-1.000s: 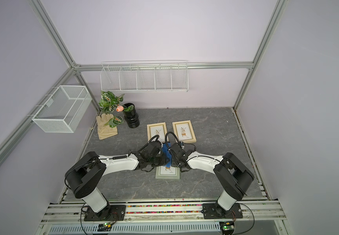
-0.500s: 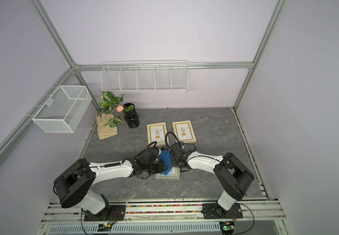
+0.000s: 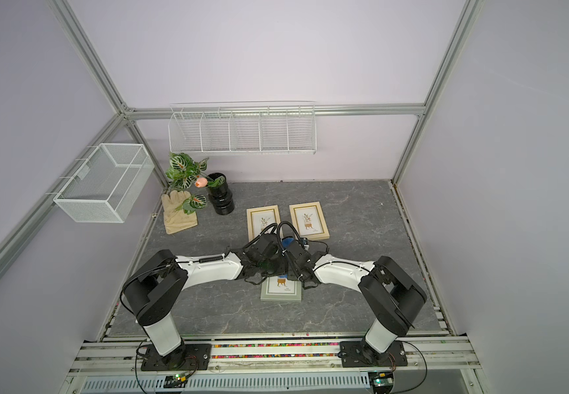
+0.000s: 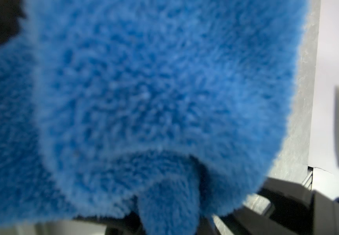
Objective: Wipe the picture frame with a cloth
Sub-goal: Wipe the dirt from the picture frame.
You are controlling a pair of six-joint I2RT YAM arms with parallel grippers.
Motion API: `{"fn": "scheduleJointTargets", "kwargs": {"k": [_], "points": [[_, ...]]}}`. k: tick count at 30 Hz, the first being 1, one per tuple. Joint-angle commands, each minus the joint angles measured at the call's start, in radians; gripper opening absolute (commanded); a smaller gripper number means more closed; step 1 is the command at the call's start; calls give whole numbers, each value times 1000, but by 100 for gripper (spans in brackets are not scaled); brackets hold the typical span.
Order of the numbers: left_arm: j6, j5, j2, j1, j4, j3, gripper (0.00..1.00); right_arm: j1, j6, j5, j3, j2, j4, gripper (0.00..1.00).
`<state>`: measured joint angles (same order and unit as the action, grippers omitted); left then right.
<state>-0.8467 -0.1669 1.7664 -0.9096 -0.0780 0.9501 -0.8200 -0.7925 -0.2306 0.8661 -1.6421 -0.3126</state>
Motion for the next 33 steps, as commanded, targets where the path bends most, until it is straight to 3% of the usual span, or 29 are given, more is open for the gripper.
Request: {"fn": "scheduleJointTargets", "kwargs": {"k": [1, 6, 12, 18, 20, 22, 27, 33], "points": [[-56, 14, -88, -42, -68, -117, 0, -7, 3, 25, -24, -30, -99, 19], [-68, 57, -194, -32, -128, -213, 0, -7, 8, 26, -8, -52, -92, 19], [21, 23, -63, 73, -102, -68, 0, -7, 3, 31, -11, -43, -89, 19], [10, -14, 54, 45, -74, 62, 0, -4, -2, 14, -31, -15, -103, 19], [24, 59, 16, -10, -144, 59, 0, 6, -8, 25, -47, -6, -89, 19], [-3, 52, -41, -32, -142, -4, 0, 25, -14, 57, -68, -4, -53, 19], [-64, 79, -231, -35, -140, -194, 0, 46, 7, 60, -34, -41, -49, 19], [-12, 194, -497, -25, -194, -271, 0, 76, 51, 60, 52, -104, -48, 19]]}}
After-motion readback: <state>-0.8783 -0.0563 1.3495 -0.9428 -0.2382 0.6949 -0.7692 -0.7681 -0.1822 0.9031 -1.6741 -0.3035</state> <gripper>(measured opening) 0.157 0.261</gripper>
